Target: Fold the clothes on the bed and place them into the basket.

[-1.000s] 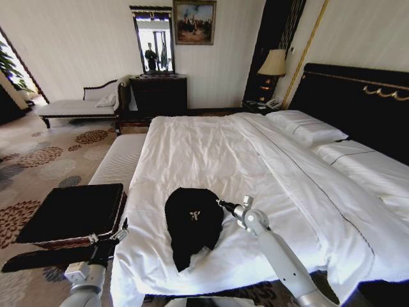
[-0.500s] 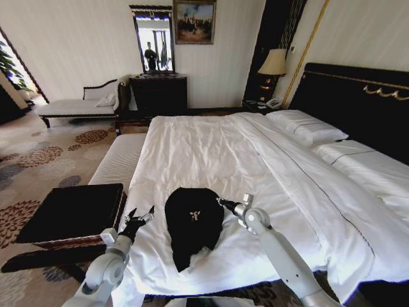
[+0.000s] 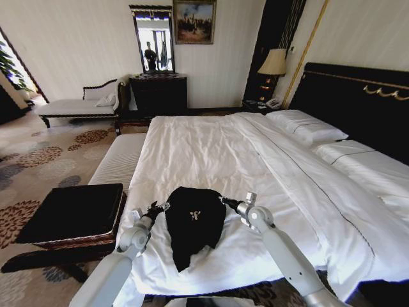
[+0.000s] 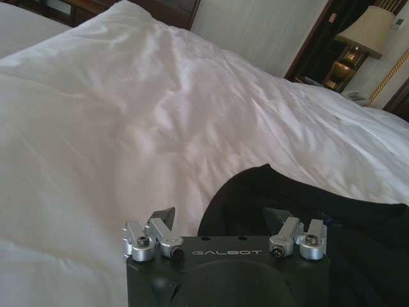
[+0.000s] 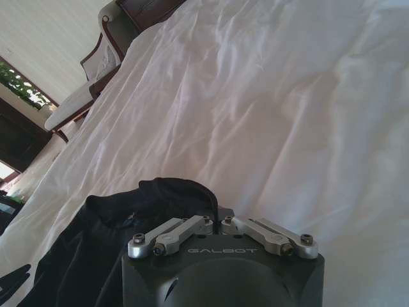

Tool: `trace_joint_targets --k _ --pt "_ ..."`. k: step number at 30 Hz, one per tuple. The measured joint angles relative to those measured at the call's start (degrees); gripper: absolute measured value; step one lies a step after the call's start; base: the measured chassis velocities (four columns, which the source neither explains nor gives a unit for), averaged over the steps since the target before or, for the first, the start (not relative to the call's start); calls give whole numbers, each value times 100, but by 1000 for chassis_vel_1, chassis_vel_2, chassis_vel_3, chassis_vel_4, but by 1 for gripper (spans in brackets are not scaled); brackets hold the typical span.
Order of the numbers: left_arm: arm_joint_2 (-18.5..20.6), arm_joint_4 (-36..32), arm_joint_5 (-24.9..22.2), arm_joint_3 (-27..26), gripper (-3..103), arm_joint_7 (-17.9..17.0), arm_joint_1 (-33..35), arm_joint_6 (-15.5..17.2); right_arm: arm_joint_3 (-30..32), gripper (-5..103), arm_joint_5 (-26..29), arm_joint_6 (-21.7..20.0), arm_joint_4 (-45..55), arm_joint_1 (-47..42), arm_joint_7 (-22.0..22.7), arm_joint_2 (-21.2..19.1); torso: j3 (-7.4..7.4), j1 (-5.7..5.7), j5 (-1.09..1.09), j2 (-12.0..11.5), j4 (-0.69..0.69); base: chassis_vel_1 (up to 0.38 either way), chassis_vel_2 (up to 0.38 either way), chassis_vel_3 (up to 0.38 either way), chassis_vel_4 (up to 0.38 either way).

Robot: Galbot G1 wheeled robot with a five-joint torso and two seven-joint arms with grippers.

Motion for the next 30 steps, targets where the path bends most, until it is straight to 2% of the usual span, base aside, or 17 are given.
trace_joint_targets --k 1,2,4,6,9,11,15,16,19,20,22,30 --pt "-4 34 2 53 76 0 -29 21 -6 1 3 0 -2 9 0 7 0 0 -1 0 0 0 0 0 0" --pt "-4 34 2 53 76 0 -29 21 -6 1 3 0 -2 9 0 7 0 0 -1 0 0 0 0 0 0" --pt "-11 198 226 138 65 6 -125 71 -33 1 30 0 -6 35 14 38 0 0 -1 0 0 0 0 0 0" --pt "-12 229 272 148 65 2 -150 83 -37 1 42 0 -7 40 20 44 0 0 0 0 2 0 0 0 0" --pt "-20 288 240 168 50 -70 -264 169 -48 1 76 -17 4 44 55 49 0 0 0 0 0 0 0 0 0" --pt "-19 297 237 177 50 -70 -274 175 -48 1 81 -18 10 41 60 46 0 0 0 0 0 0 0 0 0" --pt "-32 362 212 258 28 -46 -305 188 -6 1 125 -23 41 23 95 23 0 0 -1 0 0 0 0 0 0" --pt "-32 362 212 258 28 -46 -305 188 -6 1 125 -23 41 23 95 23 0 0 -1 0 0 0 0 0 0" --pt "-44 364 199 300 12 -43 -316 203 48 1 133 -23 46 -6 111 54 0 -1 -1 0 0 0 0 0 0" --pt "-44 364 199 300 12 -43 -316 203 48 1 133 -23 46 -6 111 54 0 -1 -1 0 0 0 0 0 0" --pt "-44 371 200 310 3 -41 -335 209 65 1 145 -23 103 -51 136 17 0 0 -1 0 0 0 0 0 0" --pt "-30 302 211 288 1 -71 -308 209 81 1 218 -25 190 -40 161 -71 0 -1 -1 1 0 0 0 0 0"
